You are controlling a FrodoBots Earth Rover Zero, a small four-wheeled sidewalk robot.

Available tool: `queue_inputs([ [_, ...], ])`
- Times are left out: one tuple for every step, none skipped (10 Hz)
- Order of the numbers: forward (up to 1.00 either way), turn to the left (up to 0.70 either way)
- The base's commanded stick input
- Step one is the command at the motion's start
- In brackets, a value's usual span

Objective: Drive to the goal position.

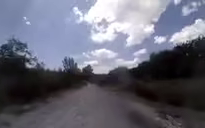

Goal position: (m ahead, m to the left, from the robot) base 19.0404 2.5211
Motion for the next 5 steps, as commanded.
queue_inputs([
  [0.85,0.0],
  [0.85,0.0],
  [0.85,0.0],
  [0.85,0.0],
  [0.85,0.0],
])
